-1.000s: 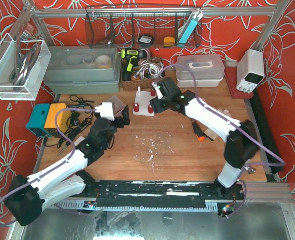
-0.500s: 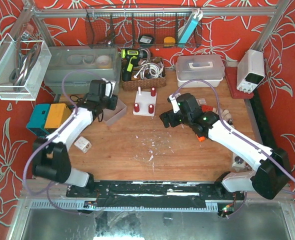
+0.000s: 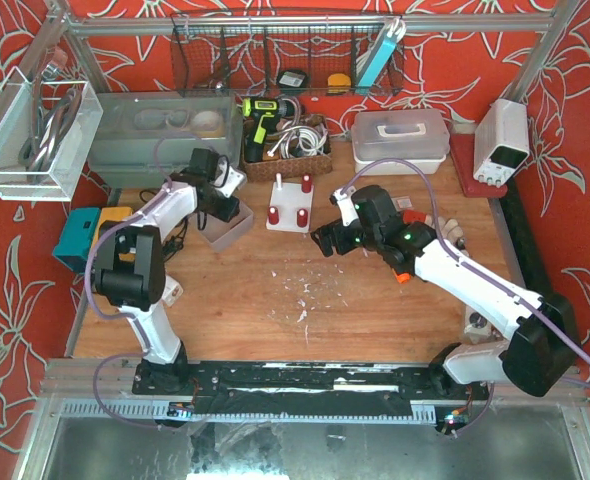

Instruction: Install the large spring

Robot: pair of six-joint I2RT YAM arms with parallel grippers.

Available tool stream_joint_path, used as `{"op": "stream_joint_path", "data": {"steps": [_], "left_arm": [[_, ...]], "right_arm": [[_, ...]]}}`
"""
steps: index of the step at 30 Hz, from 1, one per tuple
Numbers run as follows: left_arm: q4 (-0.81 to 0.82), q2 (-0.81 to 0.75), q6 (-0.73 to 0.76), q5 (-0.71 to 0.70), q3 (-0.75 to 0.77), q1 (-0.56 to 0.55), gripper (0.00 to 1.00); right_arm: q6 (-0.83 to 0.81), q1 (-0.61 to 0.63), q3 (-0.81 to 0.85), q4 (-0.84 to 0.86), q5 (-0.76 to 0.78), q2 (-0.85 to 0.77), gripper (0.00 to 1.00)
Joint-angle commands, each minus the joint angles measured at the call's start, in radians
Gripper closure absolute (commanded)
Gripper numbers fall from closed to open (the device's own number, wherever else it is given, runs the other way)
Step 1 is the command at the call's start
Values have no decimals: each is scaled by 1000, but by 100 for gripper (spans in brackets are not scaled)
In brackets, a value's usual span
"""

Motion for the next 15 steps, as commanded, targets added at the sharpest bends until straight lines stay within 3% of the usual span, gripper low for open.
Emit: {"op": "stream_joint_path", "data": {"steps": [1, 15], "left_arm": [[-94, 37, 72, 24, 4, 6, 61], [-121, 144, 136, 23, 35, 6, 49]], "right_arm": [[14, 3, -9, 32, 9, -32, 1], [9, 3, -22, 44, 37, -40, 1]]}}
